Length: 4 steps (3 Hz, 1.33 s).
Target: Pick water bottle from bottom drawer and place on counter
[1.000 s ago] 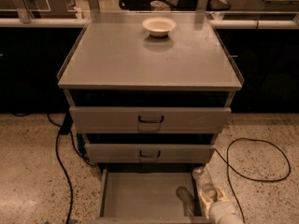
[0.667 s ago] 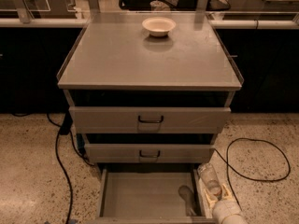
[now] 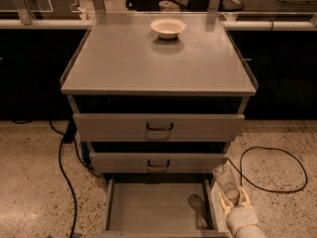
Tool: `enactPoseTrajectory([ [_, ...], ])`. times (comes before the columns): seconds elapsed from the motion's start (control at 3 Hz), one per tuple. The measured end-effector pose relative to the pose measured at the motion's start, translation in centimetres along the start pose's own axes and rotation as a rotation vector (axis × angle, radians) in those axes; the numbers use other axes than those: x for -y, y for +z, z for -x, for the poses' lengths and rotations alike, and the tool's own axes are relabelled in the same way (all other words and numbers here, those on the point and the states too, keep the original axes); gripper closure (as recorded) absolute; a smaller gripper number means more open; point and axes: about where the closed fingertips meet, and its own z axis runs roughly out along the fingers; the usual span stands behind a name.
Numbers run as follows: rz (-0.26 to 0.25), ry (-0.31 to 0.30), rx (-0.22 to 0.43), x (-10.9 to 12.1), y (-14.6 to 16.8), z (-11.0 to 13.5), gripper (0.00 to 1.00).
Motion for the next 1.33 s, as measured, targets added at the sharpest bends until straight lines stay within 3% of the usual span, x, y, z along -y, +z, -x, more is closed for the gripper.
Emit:
enactPoseTrajectory([
  [0.33, -0.024, -0.041, 0.041, -0.9, -1.5, 3.3, 1.00],
  [0.67, -0.024, -0.041, 0.041, -0.9, -1.5, 3.3, 1.00],
  [1.0, -0.066, -0.053, 0.097, 0.0, -2.4, 5.5, 1.00],
  [1.33, -0.143, -0.074, 0.192, 1.5, -4.4, 9.3, 1.00],
])
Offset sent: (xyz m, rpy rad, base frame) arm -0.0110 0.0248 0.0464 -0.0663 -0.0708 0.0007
